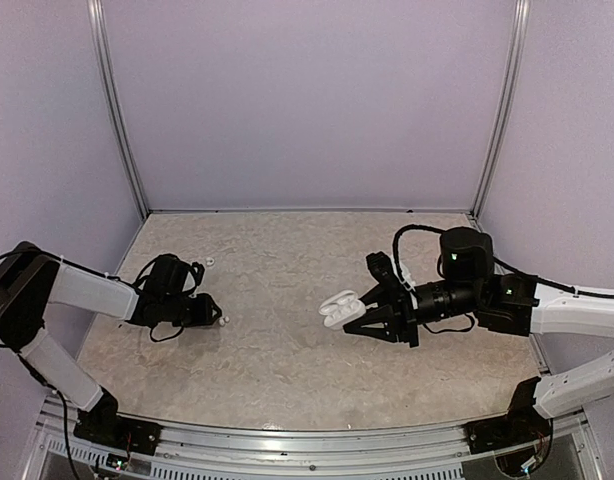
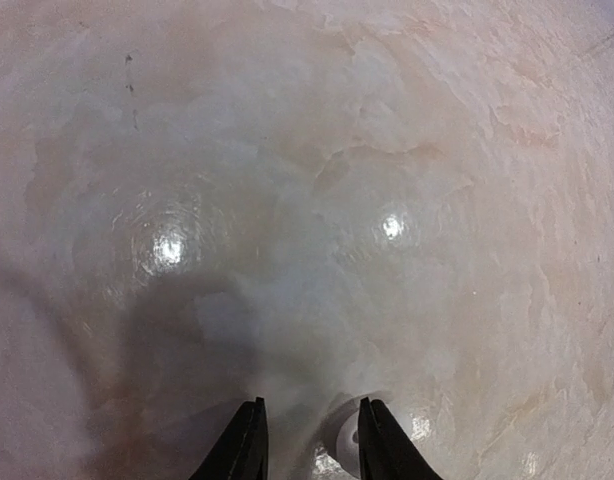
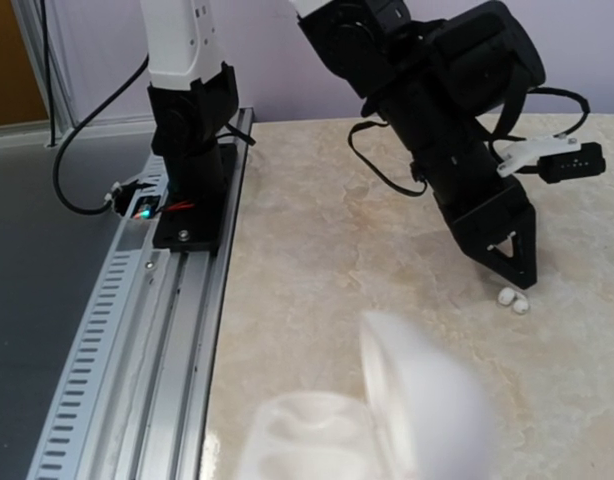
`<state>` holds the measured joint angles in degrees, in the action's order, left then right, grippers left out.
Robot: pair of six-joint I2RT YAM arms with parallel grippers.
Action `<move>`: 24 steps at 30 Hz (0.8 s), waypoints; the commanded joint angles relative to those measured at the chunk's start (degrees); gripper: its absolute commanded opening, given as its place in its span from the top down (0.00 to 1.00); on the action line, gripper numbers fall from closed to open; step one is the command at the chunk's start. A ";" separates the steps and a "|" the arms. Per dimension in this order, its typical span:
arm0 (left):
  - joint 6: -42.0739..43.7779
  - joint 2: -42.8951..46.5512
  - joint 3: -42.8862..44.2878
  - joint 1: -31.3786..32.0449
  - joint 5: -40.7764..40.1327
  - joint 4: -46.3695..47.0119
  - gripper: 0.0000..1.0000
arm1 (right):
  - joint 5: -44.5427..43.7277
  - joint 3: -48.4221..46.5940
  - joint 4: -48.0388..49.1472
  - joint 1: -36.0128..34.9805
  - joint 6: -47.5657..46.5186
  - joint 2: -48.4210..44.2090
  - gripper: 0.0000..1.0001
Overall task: Insert the wireless bluetooth earbuds into the charging case
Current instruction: Move the right earbud to the center of the board.
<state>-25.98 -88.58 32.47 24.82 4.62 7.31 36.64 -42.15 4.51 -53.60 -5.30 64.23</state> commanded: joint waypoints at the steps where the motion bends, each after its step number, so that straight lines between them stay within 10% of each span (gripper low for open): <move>1: 1.81 -1.65 1.31 0.43 2.61 2.39 0.67 | 0.45 -0.77 0.12 0.31 0.03 0.59 0.97; 24: 1.02 1.13 1.02 7.92 -1.55 -3.56 0.83 | -0.26 -0.83 -0.90 0.43 -0.07 -0.19 0.97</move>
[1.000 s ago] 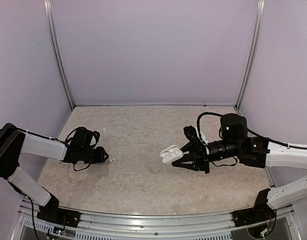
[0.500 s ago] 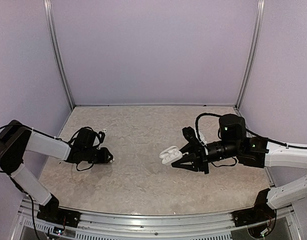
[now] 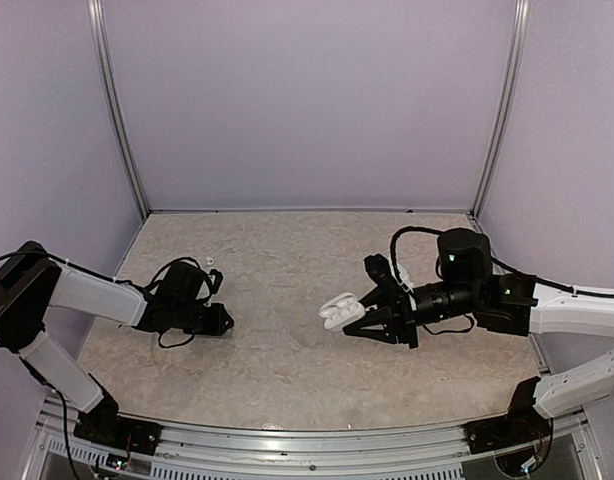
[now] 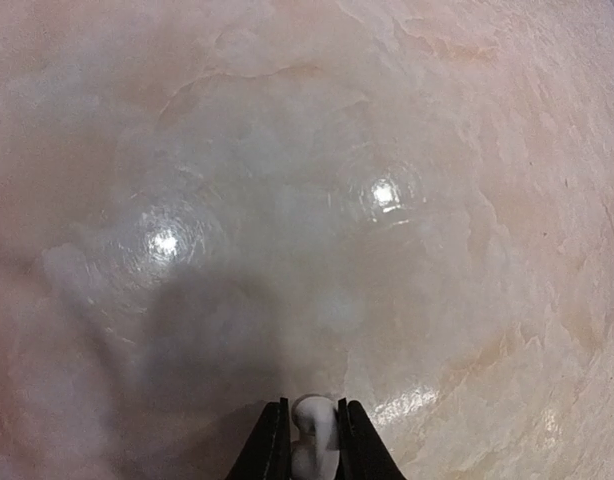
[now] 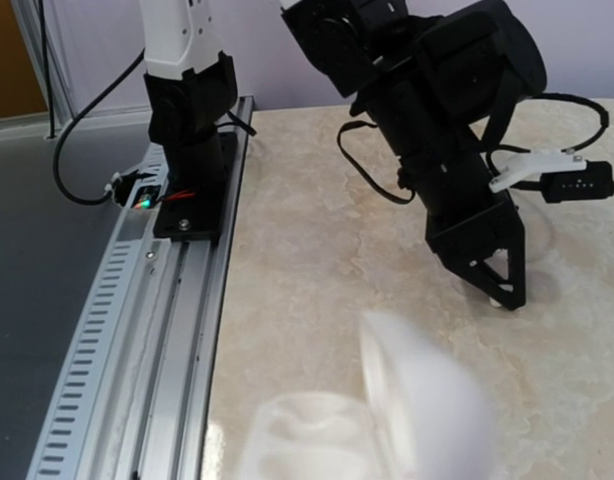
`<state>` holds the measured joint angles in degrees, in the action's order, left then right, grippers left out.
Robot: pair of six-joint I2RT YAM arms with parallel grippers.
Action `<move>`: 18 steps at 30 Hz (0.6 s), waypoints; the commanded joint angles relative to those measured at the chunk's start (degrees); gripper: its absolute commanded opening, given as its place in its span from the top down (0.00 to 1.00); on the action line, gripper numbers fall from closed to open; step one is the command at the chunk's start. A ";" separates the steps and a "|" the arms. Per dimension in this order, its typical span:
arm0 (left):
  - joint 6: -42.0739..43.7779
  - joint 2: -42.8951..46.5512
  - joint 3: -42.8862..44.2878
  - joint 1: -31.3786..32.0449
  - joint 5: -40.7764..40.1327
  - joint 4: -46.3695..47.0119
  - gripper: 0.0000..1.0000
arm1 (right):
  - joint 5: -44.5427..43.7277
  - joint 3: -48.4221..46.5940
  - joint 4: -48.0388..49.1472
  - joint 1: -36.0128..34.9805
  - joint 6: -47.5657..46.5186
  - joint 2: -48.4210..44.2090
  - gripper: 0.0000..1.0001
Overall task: Insert the wireless bluetooth earbuds into the charging case
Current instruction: Move the right earbud to the center of the board.
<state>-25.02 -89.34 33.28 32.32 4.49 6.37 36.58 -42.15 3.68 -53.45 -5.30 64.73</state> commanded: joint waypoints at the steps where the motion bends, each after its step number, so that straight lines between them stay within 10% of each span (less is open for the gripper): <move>1: 0.05 2.33 0.21 0.39 -1.75 -2.89 0.84 | -0.19 -0.83 -0.08 0.24 -0.06 -0.71 0.97; 18: 1.44 2.61 2.03 -0.13 -3.28 -4.95 0.81 | -0.37 -1.00 -0.52 0.25 0.29 -0.92 0.97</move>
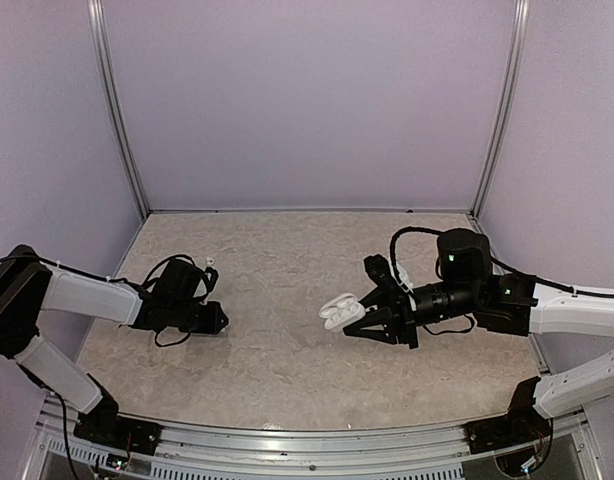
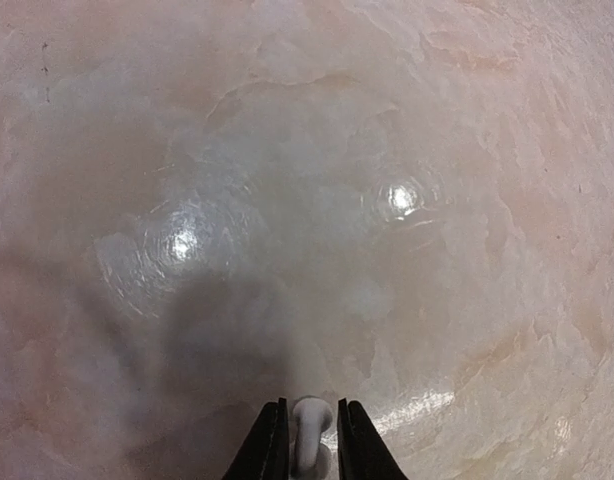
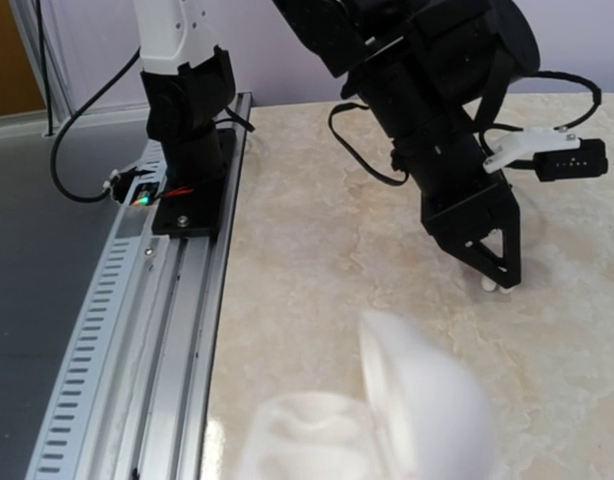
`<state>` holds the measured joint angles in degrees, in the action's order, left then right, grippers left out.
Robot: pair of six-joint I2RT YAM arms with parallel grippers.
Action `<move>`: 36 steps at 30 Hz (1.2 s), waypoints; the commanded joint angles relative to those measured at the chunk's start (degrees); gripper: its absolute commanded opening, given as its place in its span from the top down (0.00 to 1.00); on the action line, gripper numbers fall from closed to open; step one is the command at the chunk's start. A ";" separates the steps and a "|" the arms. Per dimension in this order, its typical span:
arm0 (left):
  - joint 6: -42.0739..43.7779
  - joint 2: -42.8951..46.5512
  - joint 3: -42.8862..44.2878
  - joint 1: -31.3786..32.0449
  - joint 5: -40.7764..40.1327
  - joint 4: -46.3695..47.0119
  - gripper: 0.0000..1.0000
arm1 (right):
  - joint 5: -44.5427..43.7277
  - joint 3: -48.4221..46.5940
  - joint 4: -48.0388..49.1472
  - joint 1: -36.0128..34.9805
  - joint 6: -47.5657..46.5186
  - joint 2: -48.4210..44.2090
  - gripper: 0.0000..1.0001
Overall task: Insert the wireless bluetooth earbuds into the charging case
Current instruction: Move the right earbud to the center of the board, then pick up the right earbud from the center of the board, then insert the right earbud into the right side groove of the charging case.
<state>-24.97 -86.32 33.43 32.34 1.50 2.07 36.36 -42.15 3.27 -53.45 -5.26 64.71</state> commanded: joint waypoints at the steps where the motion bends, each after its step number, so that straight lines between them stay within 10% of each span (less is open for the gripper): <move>1: 1.48 -0.42 1.94 -0.17 -0.28 -0.66 0.82 | -0.21 -1.00 -0.17 0.28 0.25 -0.95 0.97; 23: 3.61 4.38 2.09 0.47 1.28 -1.25 1.00 | -1.00 -0.67 0.25 0.32 0.24 -1.01 0.97; 36: 16.80 24.37 8.79 14.85 11.08 1.93 1.00 | 3.53 -1.06 0.21 0.33 -1.15 -0.43 0.96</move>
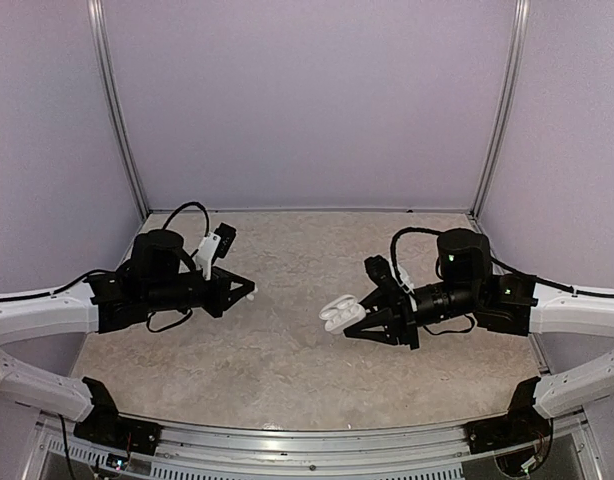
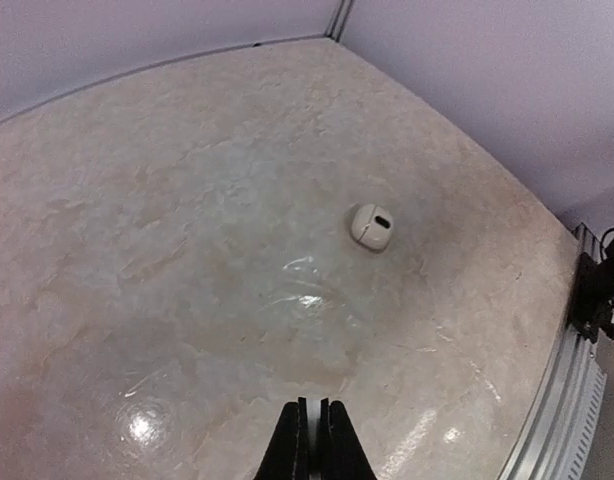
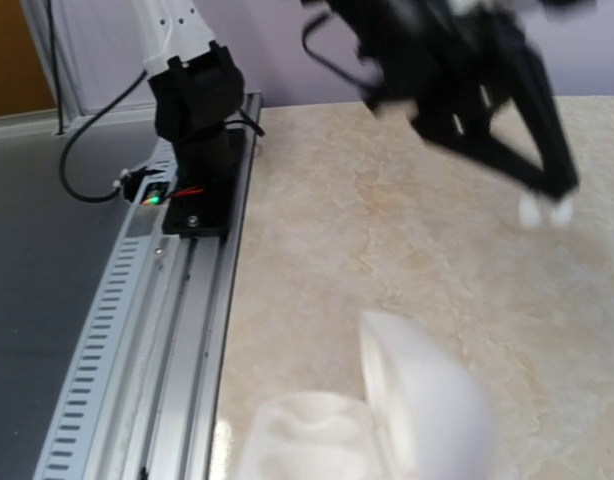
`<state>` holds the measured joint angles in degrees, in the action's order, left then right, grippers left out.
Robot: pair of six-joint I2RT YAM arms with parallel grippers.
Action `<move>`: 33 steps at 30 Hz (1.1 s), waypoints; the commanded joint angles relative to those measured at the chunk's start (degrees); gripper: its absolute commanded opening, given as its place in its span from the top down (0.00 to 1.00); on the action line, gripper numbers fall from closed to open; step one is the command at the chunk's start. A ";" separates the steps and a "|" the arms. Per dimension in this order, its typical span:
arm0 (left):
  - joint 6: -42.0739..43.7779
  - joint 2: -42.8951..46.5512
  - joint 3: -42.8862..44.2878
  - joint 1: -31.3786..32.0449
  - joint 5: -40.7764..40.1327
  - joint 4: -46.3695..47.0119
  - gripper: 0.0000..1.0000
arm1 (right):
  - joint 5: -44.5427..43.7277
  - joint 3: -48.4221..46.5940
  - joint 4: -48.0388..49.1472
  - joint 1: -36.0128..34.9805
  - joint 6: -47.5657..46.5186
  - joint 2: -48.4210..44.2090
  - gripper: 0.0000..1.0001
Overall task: Insert the wireless bluetooth earbuds into the charging case
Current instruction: Insert the right earbud into the right side groove of the charging case.
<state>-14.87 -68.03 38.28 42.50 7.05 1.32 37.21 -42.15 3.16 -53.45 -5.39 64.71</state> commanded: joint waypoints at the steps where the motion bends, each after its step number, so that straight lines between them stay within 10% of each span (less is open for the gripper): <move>1: 7.74 7.62 4.90 6.16 6.21 2.65 1.00 | 3.23 -1.13 0.37 0.36 -1.09 -0.27 0.96; 16: 17.80 2.73 19.91 24.80 8.49 -1.15 1.00 | 8.35 -3.99 1.38 0.05 -1.27 3.20 0.98; 33: 19.88 -6.12 23.33 28.06 6.77 -1.15 1.00 | 9.99 -6.45 0.10 -1.24 -2.00 4.90 0.99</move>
<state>3.90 -73.91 59.59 70.17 15.09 -0.03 46.19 -46.35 3.18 -53.93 -6.83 69.30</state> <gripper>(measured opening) 0.040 0.240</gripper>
